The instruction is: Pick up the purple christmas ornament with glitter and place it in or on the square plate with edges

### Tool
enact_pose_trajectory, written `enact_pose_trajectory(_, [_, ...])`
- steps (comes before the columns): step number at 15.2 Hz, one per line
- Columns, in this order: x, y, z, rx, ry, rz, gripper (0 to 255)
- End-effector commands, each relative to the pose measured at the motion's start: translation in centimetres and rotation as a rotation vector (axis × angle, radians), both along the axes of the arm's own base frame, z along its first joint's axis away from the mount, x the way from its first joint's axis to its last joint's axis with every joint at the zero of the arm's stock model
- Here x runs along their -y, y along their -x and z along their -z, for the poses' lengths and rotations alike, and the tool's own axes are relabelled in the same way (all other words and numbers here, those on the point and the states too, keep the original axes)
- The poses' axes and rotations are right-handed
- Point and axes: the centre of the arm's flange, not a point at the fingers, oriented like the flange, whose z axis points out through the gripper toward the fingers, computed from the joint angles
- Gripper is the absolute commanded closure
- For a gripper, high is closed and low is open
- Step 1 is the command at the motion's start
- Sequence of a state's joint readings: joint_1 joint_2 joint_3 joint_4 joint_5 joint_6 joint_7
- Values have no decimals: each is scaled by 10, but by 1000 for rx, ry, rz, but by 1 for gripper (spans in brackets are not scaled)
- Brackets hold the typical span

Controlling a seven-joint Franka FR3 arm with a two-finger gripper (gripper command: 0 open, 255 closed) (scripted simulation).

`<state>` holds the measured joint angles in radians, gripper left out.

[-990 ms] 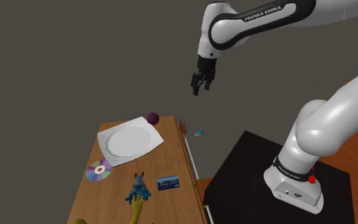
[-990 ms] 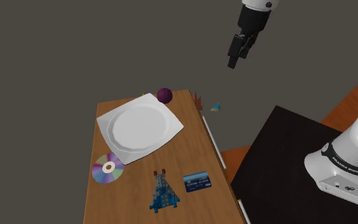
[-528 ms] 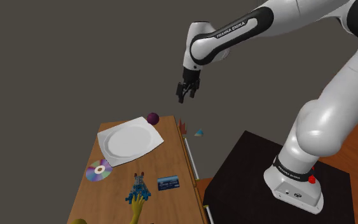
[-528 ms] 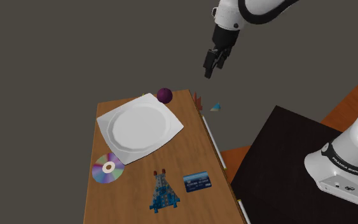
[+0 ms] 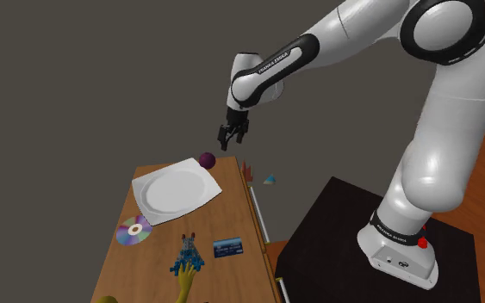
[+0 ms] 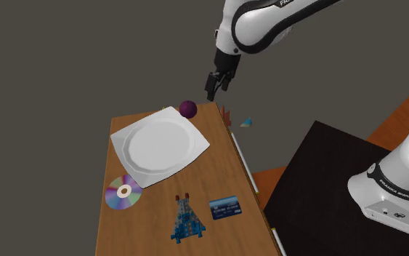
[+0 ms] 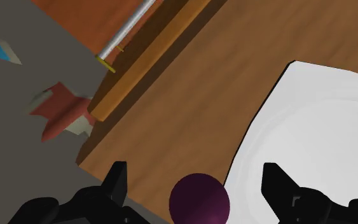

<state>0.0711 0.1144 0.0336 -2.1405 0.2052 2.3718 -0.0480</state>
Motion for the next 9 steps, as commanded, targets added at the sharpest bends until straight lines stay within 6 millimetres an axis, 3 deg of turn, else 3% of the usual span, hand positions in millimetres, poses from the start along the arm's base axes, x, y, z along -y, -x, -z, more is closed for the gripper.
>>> enact_pose_trajectory(1, [-5,-22,18,9,-9,-7,0])
enact_pose_trajectory(7, [-26,-78,62,35,-36,-29,0])
enact_pose_trajectory(9, [-28,-79,73,35,-36,-29,0])
